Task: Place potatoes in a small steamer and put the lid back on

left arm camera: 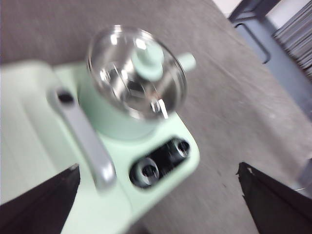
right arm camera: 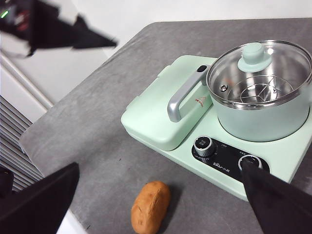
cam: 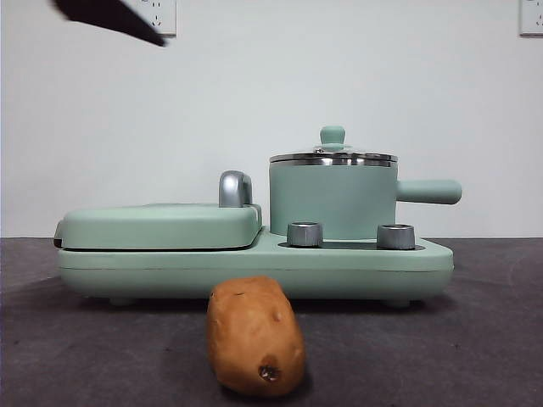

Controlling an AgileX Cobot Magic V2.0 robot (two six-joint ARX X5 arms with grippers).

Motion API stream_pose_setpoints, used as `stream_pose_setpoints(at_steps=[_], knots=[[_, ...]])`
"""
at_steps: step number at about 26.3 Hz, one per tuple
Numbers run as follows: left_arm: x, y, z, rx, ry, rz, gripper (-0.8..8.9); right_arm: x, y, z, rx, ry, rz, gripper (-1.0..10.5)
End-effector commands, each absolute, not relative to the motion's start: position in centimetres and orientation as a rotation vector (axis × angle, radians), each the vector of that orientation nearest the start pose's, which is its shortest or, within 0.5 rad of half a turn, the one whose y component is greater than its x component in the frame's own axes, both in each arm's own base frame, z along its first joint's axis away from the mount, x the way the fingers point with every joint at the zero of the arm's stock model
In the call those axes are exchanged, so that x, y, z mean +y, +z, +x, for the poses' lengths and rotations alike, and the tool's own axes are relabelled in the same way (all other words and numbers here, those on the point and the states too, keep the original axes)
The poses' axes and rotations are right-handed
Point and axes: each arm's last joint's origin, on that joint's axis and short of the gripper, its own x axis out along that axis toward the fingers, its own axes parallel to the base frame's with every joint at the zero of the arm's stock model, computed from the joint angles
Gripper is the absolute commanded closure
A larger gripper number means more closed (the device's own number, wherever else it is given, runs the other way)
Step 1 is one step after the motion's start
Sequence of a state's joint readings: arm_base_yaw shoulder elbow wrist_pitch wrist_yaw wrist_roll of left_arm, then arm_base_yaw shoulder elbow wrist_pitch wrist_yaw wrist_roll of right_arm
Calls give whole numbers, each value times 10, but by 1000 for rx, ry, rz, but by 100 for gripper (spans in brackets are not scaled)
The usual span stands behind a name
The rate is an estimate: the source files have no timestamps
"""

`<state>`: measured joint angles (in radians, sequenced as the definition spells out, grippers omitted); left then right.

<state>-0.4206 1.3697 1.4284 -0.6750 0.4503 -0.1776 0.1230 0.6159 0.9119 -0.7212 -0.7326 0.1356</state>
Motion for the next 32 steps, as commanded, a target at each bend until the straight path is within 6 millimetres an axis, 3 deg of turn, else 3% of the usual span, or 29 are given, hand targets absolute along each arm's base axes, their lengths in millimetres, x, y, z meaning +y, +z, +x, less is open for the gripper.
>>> stream_pose_setpoints(at_steps=[1, 8, 13, 18, 24, 32], knots=[[-154, 384, 288, 716, -801, -85, 314, 32, 352, 100, 464, 815, 265, 357], [-225, 370, 344, 688, -748, 110, 314, 32, 352, 100, 467, 813, 271, 357], [-264, 362, 360, 644, -793, 160, 315, 32, 352, 100, 471, 811, 282, 357], [-298, 344, 361, 641, -758, 229, 316, 32, 352, 100, 474, 809, 288, 357], [-320, 328, 355, 643, -717, 286, 319, 32, 352, 100, 477, 809, 292, 357], [-319, 324, 358, 674, -730, 231, 383, 32, 352, 100, 484, 806, 308, 357]])
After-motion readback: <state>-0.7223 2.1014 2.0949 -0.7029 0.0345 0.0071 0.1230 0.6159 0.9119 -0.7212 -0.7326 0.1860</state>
